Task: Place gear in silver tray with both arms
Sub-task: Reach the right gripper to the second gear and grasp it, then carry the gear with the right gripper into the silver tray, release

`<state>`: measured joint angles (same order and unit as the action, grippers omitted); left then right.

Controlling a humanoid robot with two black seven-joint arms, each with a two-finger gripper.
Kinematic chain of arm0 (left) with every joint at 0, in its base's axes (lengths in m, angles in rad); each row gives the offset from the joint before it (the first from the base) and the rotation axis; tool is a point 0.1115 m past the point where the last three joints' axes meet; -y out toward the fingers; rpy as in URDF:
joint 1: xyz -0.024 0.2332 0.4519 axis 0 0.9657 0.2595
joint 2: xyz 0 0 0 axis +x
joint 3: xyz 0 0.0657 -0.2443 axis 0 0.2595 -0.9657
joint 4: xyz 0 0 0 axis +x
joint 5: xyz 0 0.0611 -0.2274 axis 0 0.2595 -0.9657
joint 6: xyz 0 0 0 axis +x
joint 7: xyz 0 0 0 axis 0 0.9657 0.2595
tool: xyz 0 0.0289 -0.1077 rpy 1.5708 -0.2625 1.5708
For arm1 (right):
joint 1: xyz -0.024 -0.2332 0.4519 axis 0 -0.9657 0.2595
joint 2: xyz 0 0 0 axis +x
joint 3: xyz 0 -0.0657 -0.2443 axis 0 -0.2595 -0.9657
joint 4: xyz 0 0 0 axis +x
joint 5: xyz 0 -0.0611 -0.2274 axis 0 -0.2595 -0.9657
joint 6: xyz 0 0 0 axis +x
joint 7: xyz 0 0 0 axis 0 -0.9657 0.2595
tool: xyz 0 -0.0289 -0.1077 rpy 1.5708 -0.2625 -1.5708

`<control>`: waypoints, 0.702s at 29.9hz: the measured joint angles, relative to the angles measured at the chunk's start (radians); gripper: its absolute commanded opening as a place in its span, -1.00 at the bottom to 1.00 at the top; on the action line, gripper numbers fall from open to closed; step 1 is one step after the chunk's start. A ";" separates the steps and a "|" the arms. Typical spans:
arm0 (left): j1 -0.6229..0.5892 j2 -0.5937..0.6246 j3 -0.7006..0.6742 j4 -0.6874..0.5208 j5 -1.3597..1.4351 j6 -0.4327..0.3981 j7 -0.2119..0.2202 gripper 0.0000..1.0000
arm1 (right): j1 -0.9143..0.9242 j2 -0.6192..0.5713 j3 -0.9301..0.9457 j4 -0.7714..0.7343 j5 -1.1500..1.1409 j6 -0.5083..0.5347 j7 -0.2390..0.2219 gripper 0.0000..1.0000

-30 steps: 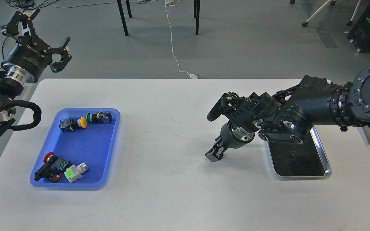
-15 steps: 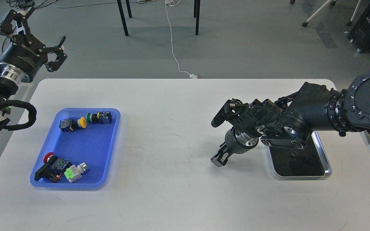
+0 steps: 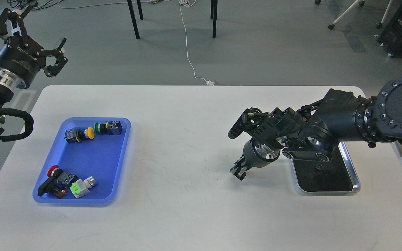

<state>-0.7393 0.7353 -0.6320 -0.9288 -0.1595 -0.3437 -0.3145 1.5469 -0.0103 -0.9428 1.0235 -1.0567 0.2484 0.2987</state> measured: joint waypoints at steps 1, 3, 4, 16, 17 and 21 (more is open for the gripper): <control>0.000 0.000 0.000 0.000 0.000 0.000 0.000 0.94 | 0.012 -0.008 0.000 0.002 -0.002 0.000 0.000 -0.79; 0.000 0.002 0.000 0.000 0.001 -0.001 0.000 0.94 | 0.049 -0.038 0.005 0.006 -0.004 -0.002 0.000 -0.78; 0.000 0.002 0.000 0.000 0.001 -0.001 0.000 0.94 | 0.068 -0.057 0.007 0.007 -0.005 -0.002 0.000 -0.78; 0.000 0.000 0.000 -0.001 0.002 0.000 0.000 0.94 | 0.080 -0.378 0.010 -0.007 -0.148 -0.011 0.002 -0.76; 0.000 0.000 0.000 -0.001 0.002 0.000 0.000 0.94 | 0.060 -0.401 0.010 -0.013 -0.163 -0.012 0.002 -0.76; 0.000 -0.005 0.000 -0.001 0.002 0.001 0.000 0.94 | -0.019 -0.461 0.011 -0.031 -0.195 -0.038 0.002 -0.76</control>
<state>-0.7394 0.7305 -0.6320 -0.9297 -0.1580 -0.3428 -0.3145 1.5282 -0.4715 -0.9321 0.9920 -1.2514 0.2109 0.3009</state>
